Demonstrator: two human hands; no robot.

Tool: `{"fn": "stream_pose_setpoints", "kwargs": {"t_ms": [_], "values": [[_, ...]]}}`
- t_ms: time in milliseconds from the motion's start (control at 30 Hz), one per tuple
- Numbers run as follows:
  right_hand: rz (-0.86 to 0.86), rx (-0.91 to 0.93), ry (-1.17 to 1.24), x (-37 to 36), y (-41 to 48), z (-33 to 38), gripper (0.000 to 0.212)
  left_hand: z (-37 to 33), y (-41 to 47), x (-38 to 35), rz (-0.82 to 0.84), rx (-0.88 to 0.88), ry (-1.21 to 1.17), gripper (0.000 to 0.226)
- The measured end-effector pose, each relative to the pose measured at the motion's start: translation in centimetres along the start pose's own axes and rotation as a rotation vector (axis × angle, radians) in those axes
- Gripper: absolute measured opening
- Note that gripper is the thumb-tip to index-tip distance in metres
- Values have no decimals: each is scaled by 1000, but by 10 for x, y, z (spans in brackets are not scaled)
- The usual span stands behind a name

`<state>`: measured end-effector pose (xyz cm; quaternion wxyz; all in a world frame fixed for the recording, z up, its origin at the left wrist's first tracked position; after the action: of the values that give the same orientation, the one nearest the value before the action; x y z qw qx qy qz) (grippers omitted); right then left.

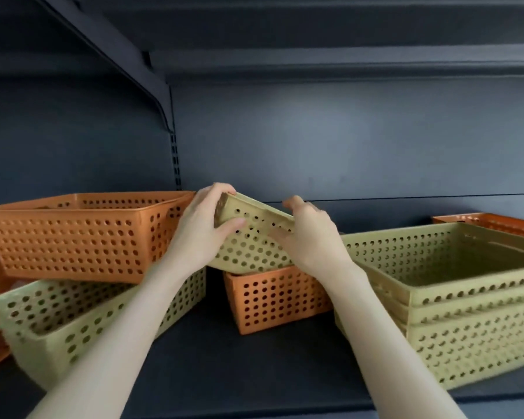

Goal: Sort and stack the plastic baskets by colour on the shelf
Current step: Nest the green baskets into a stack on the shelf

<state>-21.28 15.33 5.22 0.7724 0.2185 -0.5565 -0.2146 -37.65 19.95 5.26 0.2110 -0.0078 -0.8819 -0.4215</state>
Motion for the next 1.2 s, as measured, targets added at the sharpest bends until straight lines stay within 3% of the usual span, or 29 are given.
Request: {"fn": "stream_pose_setpoints", "kwargs": {"t_ms": [167, 367, 533, 933, 1067, 1200], "values": [[-70, -118, 46, -27, 10, -7, 53, -4, -2, 3, -135, -81, 23, 37], [-357, -97, 171, -13, 18, -4, 63, -12, 2, 17, -261, -199, -114, 37], [-457, -100, 241, 4, 16, -2, 87, -18, -6, 26, -363, -339, -212, 35], [-582, -26, 230, 56, -26, -21, 73, -62, -52, 25, -484, -436, -368, 49], [-595, -33, 271, 86, -50, -56, 69, -93, -69, 9, -477, -445, -366, 45], [-519, -75, 354, 118, -76, -114, 79, -129, -87, -32, -473, -432, -355, 44]]}}
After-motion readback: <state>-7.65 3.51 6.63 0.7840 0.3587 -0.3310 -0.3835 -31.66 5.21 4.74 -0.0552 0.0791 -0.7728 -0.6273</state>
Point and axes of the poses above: each hand's wrist, its own y-axis towards the middle knuckle, its own x-axis out of the back of the hand, z = x × y, the point moved 2 cm from there along y, towards the middle knuckle, and after that the axes turned 15 degrees about -y, right-handed, at the moved point
